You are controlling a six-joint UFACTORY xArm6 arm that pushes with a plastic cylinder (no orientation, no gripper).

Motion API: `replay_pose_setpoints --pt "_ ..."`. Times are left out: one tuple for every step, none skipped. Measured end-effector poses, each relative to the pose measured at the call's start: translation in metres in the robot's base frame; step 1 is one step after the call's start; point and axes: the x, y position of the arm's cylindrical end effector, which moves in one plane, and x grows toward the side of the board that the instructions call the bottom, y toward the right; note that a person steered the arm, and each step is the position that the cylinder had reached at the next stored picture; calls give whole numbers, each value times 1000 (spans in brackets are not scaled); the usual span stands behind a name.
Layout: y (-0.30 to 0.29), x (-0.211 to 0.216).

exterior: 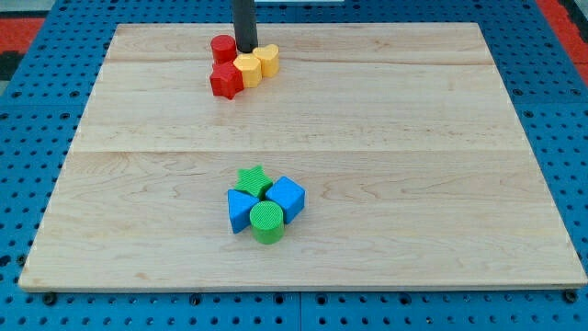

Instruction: Slide the red circle a bit down

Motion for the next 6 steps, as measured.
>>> replay_pose_setpoints --pt "0 -37" --pt "-51 -46" --pt "-53 -23" --pt "-27 -6" --pt "-18 -4" --pt "-18 -2"
